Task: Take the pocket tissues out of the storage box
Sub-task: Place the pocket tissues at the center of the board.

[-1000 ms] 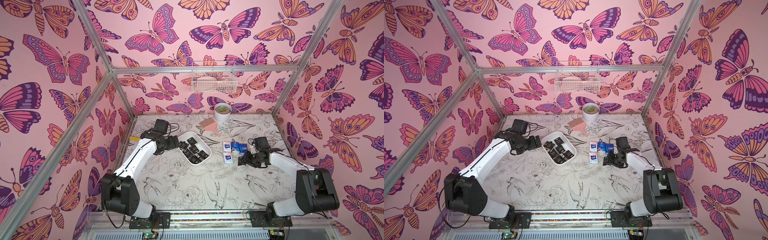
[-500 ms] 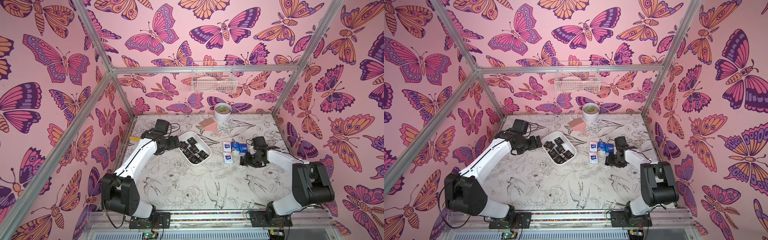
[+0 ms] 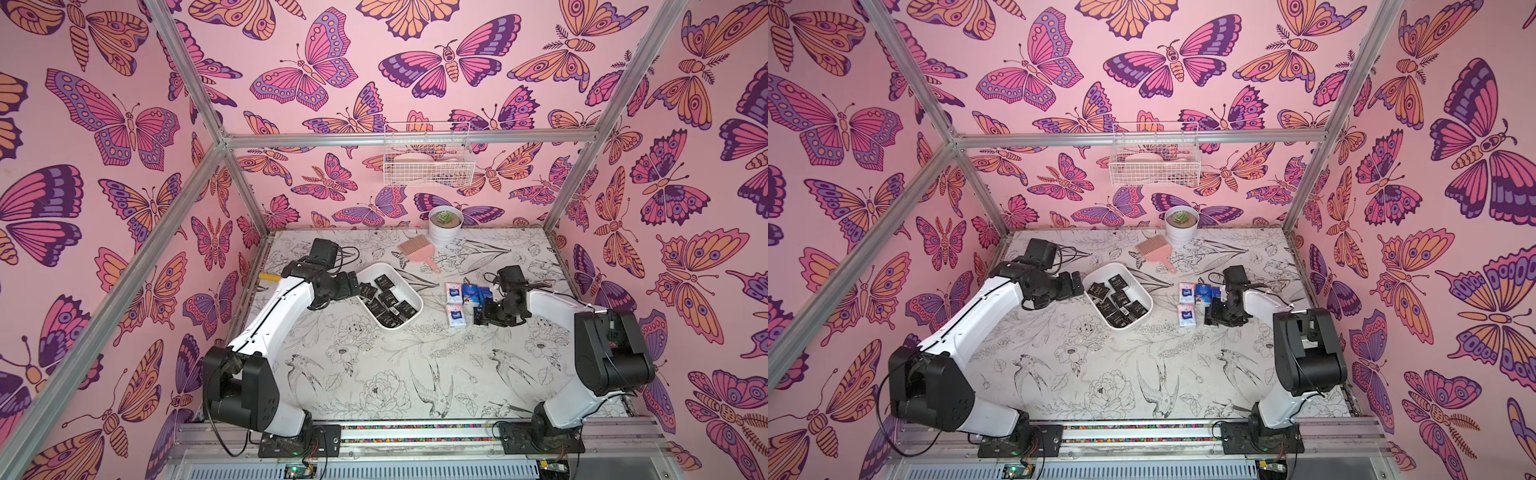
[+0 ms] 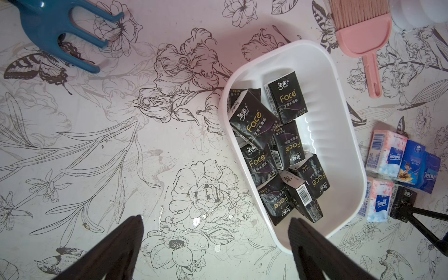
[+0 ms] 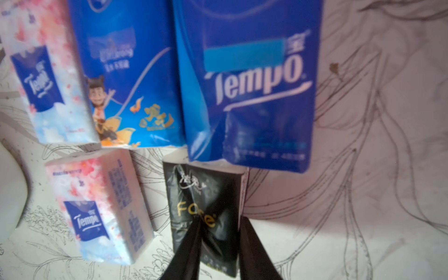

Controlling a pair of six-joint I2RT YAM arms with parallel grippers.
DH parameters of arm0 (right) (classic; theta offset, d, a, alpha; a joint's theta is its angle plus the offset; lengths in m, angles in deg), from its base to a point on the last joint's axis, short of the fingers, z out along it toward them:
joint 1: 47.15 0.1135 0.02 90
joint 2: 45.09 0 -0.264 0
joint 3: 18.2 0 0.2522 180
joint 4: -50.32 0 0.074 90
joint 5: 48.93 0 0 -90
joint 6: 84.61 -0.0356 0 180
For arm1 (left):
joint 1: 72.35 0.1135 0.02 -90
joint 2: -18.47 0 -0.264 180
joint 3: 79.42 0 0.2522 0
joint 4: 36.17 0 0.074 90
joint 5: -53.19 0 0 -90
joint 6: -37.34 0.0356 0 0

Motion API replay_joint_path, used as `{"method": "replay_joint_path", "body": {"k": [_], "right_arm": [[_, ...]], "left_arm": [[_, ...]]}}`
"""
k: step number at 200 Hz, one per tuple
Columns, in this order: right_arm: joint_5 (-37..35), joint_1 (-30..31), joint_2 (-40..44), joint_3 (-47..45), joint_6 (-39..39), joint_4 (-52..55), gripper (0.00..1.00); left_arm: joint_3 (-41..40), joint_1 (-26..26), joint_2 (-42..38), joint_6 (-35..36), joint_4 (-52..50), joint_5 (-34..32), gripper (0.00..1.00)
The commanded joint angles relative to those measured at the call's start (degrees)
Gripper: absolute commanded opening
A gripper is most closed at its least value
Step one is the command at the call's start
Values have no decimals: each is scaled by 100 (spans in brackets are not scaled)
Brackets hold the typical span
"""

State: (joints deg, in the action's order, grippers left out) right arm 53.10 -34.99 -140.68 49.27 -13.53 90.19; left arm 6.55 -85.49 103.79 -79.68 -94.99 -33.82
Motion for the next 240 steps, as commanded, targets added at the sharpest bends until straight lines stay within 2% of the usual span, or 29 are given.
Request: {"method": "replay_joint_path", "body": {"k": [1, 101, 175, 207, 240], "right_arm": [[11, 180, -184, 127, 150, 275, 28], [32, 431, -292, 542, 114, 405, 32], [-245, 563, 495, 878, 173, 925, 42], [-276, 1269, 335, 1484, 265, 862, 45], [-511, 2349, -467, 2758, 593, 1039, 49]], "left_arm": [[12, -17, -42, 66, -110, -104, 100], [-83, -9, -108, 77, -112, -139, 100], [-5, -13, -79, 75, -123, -96, 100], [-29, -20, -14, 31, -114, -72, 100], [-22, -35, 19, 40, -117, -69, 100]]}}
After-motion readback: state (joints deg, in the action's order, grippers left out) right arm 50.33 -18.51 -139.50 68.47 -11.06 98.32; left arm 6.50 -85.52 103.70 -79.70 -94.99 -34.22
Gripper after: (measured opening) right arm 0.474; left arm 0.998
